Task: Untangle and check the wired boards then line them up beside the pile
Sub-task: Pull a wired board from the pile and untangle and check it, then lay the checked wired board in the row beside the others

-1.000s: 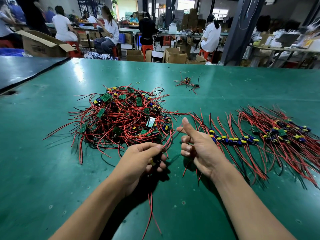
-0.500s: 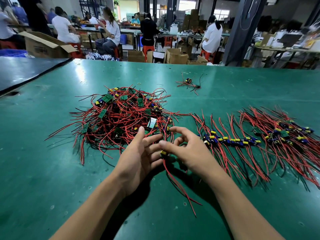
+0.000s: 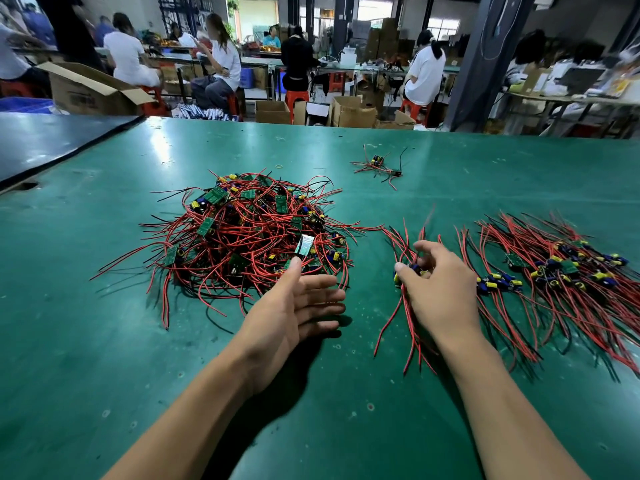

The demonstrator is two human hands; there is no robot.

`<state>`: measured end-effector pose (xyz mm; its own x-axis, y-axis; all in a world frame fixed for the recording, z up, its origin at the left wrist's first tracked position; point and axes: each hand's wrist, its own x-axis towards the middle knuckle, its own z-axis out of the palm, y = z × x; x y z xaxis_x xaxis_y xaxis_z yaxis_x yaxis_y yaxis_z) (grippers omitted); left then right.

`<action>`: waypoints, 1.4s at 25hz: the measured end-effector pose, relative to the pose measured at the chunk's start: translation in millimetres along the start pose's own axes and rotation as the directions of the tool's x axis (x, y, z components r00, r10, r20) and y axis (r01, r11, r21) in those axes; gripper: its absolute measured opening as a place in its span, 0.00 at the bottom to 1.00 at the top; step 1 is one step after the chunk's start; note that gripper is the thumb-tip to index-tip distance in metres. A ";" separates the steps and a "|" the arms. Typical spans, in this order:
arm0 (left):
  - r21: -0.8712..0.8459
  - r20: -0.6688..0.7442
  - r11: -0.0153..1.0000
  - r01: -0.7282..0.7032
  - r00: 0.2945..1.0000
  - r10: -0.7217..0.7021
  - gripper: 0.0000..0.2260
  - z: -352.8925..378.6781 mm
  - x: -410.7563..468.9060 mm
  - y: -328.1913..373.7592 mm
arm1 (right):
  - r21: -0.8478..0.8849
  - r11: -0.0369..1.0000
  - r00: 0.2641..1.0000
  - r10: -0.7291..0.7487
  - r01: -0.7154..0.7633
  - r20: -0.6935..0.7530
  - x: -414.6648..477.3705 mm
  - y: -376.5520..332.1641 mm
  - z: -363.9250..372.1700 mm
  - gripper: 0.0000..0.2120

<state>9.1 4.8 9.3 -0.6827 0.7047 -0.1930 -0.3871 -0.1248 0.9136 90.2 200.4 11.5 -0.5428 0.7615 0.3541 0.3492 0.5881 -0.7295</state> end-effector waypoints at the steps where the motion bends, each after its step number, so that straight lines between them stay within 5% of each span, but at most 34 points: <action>1: 0.020 -0.021 1.000 -0.010 1.000 0.010 0.24 1.6 -0.9 -1.1 | -0.045 0.999 1.000 0.009 -0.009 -0.013 2.1 3.3 -2.7 0.21; 3: 0.067 -0.052 0.997 -0.044 0.997 0.048 0.15 4.4 -3.0 -3.5 | -0.085 0.996 0.999 -0.026 0.023 -0.044 2.5 3.3 -4.3 0.22; 6: 0.356 -0.013 0.926 -0.129 0.990 0.143 0.07 3.2 -7.0 -8.3 | 0.132 0.974 0.980 -0.192 0.183 0.057 -3.5 -8.7 -1.8 0.13; 10: 0.821 0.075 0.487 -0.298 0.902 0.424 0.10 -0.2 -3.8 -15.5 | 0.104 0.940 0.858 -0.339 0.325 0.385 -16.6 -15.1 12.9 0.05; 16: 0.907 0.204 0.232 -0.352 0.848 0.489 0.14 0.0 -3.3 -19.7 | -0.124 0.969 0.905 -0.150 0.215 0.398 -7.0 -1.4 8.6 0.19; 20: 0.926 0.179 0.216 -0.311 0.862 0.474 0.15 -0.4 -3.7 -19.7 | -0.187 0.974 0.934 -0.051 0.124 0.355 -2.5 2.4 3.5 0.14; 25: 0.923 0.145 0.248 -0.295 0.862 0.486 0.12 -0.4 -4.5 -19.9 | -0.257 0.966 0.953 0.054 0.026 0.299 -0.8 1.1 1.3 0.18; 29: 0.912 0.130 0.277 -0.301 0.855 0.502 0.10 -3.1 -3.9 -20.8 | -0.166 0.984 0.930 -0.002 0.068 0.367 -3.2 -6.4 0.9 0.13; 32: 0.882 0.062 0.377 -0.282 0.864 0.500 0.09 -3.6 -1.0 -20.3 | 0.115 0.991 0.839 -0.002 -0.072 0.545 -11.5 -20.2 9.9 0.08; 35: 0.806 -0.053 0.548 -0.225 0.894 0.446 0.08 -3.8 -1.3 -16.2 | 0.066 0.997 0.812 -0.001 -0.046 0.583 -15.0 -21.1 14.1 0.09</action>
<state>13.9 3.3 -6.6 -0.8153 0.5374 0.2156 0.4413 0.3356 0.8322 80.2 172.7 13.3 -0.8867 0.4593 -0.0531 0.3230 0.5333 -0.7818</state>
